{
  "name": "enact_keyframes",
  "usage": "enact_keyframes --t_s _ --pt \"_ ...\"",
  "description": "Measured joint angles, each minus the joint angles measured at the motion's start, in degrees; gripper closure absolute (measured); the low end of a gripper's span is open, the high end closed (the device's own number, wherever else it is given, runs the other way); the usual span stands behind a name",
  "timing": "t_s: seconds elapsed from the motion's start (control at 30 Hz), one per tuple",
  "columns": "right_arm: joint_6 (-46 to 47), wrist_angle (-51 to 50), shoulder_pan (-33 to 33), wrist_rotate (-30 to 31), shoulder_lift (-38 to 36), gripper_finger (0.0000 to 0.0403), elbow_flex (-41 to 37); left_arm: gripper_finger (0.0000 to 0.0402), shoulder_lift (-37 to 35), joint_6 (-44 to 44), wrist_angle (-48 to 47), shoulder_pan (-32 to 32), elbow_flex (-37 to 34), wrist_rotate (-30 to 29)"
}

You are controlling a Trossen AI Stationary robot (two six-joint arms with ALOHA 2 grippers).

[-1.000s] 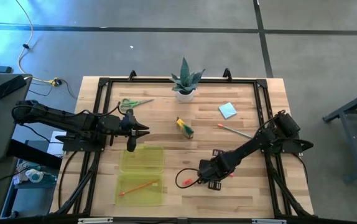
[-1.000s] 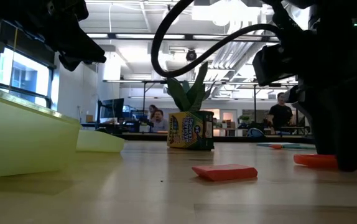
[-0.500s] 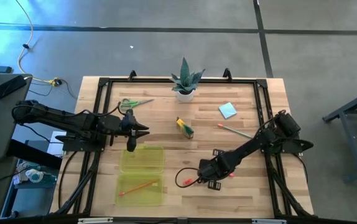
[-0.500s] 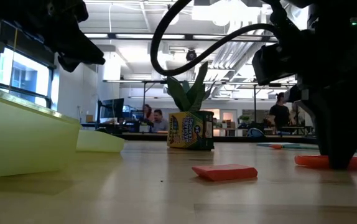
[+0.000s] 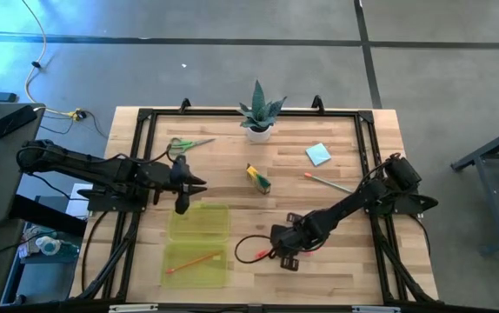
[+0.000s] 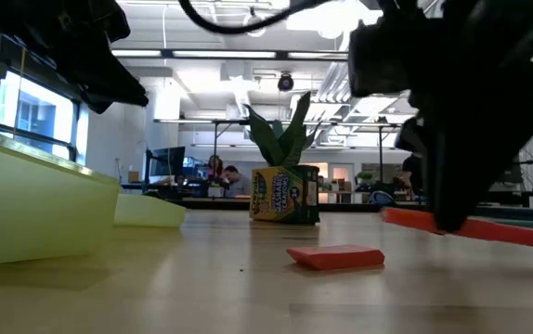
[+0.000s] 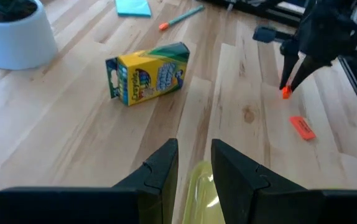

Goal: Pack school essentials
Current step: Put the orange pen into the yellow supply box

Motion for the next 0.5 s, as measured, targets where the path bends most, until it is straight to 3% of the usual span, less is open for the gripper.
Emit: enact_keyframes --t_s 0.23,0.5 --pt "-2.9 6.3 -0.8 0.1 0.0 0.0377 0.5 0.0316 0.0 -1.8 -5.3 0.0 0.0 6.1" --pt "-9.1 6.4 -1.5 1.8 -0.1 0.0377 7.8 0.0316 0.0 -4.0 -7.9 -0.2 0.0 6.2"
